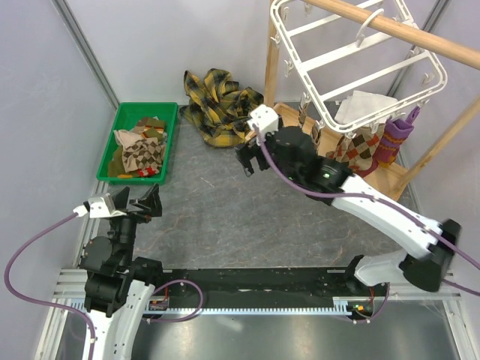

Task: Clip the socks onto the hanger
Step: Adjust the clothesline at the center of the board.

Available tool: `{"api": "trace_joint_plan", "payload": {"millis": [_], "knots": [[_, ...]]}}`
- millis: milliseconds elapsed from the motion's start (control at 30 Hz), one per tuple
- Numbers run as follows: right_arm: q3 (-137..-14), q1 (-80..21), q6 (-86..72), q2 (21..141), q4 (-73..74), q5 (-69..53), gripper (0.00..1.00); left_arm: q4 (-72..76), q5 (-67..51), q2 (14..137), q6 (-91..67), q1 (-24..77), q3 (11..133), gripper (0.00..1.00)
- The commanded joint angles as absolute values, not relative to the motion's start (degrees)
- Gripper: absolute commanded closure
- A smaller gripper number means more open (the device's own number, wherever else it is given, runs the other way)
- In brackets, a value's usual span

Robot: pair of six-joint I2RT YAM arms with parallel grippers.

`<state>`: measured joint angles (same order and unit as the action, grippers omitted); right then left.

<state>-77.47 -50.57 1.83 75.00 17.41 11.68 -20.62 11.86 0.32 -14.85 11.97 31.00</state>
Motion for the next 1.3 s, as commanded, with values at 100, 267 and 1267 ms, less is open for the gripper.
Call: {"api": "trace_joint_plan", "payload": {"millis": [100, 267, 1267], "knots": [[-85.85, -48.17, 0.63, 93.4, 10.11, 24.44, 0.02, -18.54, 11.25, -0.35, -12.74, 11.69, 30.94, 0.01], [-92.8, -39.66, -6.5, 108.96, 9.49, 16.88, 0.02, -18.37, 10.81, -0.35, -12.66, 11.95, 30.67, 0.01], [-95.3, -35.33, -16.88, 128.85, 7.47, -14.93, 0.13, -17.93, 10.28, -2.02, -12.04, 13.45, 30.06, 0.01]]}}
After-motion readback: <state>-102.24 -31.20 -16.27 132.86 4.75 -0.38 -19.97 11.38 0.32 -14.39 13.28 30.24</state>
